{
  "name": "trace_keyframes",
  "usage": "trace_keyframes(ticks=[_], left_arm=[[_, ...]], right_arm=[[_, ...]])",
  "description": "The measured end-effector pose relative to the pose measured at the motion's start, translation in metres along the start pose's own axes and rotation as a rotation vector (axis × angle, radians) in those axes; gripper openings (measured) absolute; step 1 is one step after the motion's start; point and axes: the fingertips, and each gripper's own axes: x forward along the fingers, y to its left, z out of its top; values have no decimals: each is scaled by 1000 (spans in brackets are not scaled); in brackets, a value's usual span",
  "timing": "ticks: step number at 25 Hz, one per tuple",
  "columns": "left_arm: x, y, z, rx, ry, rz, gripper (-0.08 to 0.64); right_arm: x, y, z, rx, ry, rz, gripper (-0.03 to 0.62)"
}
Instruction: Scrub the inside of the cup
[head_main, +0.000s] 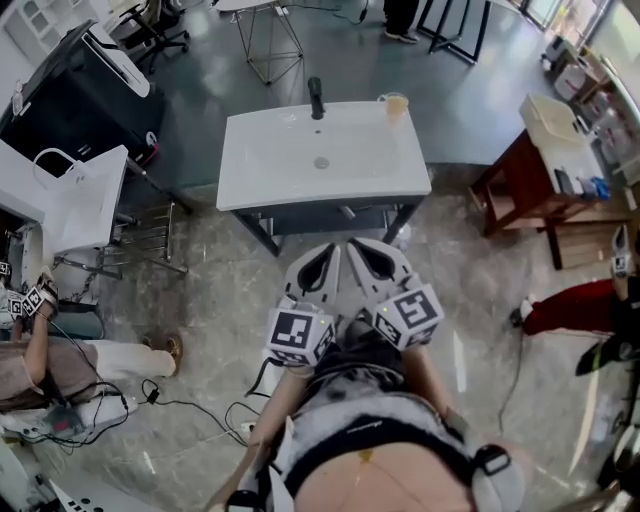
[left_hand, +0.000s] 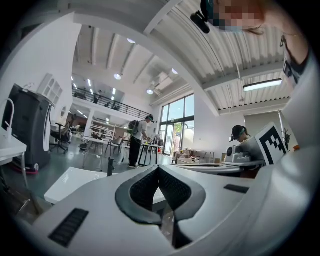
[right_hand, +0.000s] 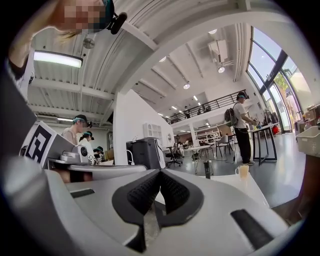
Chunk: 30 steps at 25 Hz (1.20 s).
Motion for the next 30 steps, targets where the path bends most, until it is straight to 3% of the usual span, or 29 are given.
trace_keyframes(ticks=[10,19,23,30], left_arm=[[74,-16,14,13,-20,40,2],[100,-18,10,-18,-35,99,2],[108,-12,-2,-24,23,77,2],[144,12,3,-36,4,14,2]], right_arm=[[5,-73,22,-10,-13,24,2],[7,-109,16,6,-3,37,3],[16,-114,15,7,5,40,3],[44,-136,19,19,6,-11,3]])
